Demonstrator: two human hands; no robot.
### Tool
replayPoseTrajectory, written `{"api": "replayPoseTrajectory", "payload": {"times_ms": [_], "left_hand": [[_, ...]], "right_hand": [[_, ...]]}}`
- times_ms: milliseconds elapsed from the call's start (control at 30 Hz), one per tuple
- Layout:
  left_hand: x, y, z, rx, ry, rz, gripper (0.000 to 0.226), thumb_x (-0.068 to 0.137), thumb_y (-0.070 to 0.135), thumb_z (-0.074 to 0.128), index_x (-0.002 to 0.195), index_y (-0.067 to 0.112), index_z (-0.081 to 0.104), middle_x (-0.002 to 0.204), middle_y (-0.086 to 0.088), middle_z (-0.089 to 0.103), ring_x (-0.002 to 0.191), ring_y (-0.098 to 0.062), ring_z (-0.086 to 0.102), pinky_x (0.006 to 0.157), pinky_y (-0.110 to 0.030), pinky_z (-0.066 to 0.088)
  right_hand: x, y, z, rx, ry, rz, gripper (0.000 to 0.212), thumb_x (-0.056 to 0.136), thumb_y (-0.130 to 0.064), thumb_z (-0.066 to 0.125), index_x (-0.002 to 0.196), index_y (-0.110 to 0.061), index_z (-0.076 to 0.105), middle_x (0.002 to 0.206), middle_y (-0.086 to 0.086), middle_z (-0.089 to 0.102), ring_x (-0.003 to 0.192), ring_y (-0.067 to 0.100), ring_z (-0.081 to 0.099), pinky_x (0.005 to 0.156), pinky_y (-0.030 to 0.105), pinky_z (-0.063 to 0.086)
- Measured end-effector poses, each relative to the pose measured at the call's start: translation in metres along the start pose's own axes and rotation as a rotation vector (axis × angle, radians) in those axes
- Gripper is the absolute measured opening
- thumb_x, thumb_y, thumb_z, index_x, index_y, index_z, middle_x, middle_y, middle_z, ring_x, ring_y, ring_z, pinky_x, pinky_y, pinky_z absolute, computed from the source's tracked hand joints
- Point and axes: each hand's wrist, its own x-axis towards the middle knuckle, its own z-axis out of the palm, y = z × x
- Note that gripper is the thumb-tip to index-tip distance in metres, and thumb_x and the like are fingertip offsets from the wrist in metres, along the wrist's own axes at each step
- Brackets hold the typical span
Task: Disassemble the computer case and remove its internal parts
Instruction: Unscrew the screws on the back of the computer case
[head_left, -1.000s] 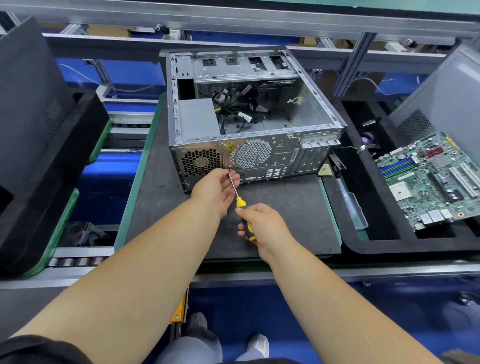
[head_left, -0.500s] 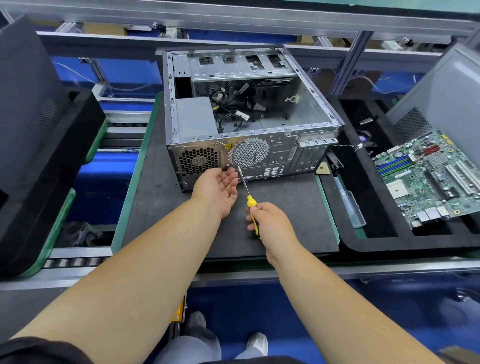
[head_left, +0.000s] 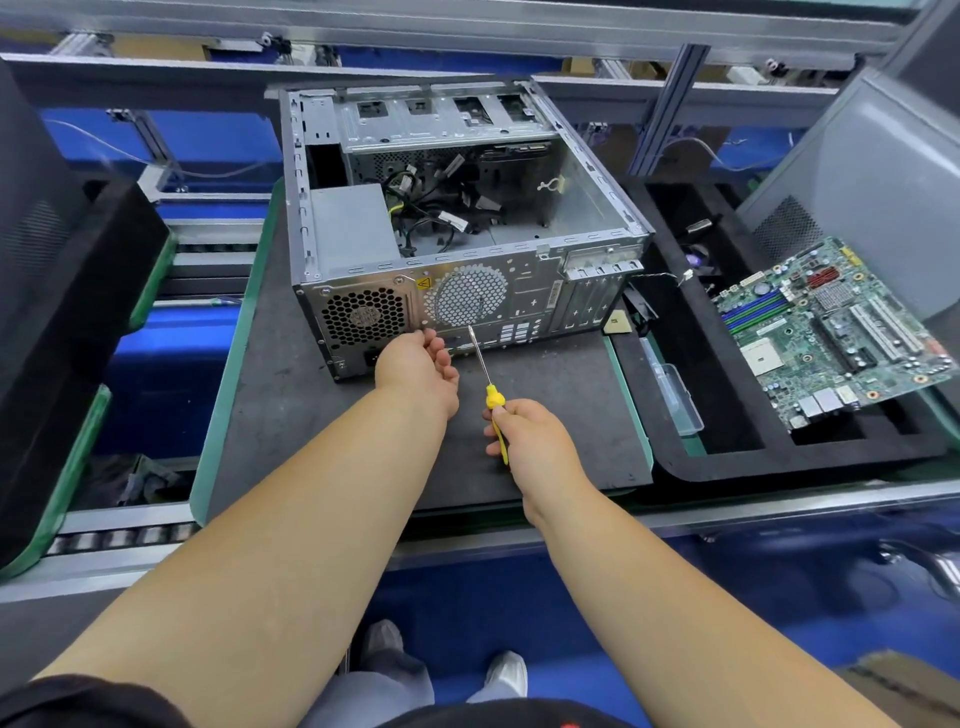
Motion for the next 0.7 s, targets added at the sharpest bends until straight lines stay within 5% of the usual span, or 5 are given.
{"api": "replayPoseTrajectory", "payload": {"times_ms": [500,700], "left_hand": [[0.002,-0.001,0.001,-0.100,-0.128,-0.025,0.035,0.094,0.013,0.024,0.064,0.021,0.039,0.043,0.008,0.030,0.039,-0.010,0.022,0.051,-0.021,0.018],[0.006,0.001,-0.016,0.078,-0.078,-0.040,0.040,0.102,0.021,0.028,0.087,0.009,0.063,0.080,0.001,0.061,0.069,-0.011,0.052,0.062,-0.021,0.038]], "right_hand": [[-0.002,0.002,-0.005,-0.061,0.003,-0.064,0.020,0.101,-0.025,0.045,0.102,-0.021,0.064,0.090,-0.003,0.067,0.072,0.007,0.057,0.066,0.024,0.045],[-0.001,-0.001,0.002,-0.035,-0.048,-0.108,0.021,0.097,-0.027,0.049,0.091,-0.022,0.068,0.073,-0.004,0.065,0.066,0.009,0.058,0.066,0.026,0.049]]}}
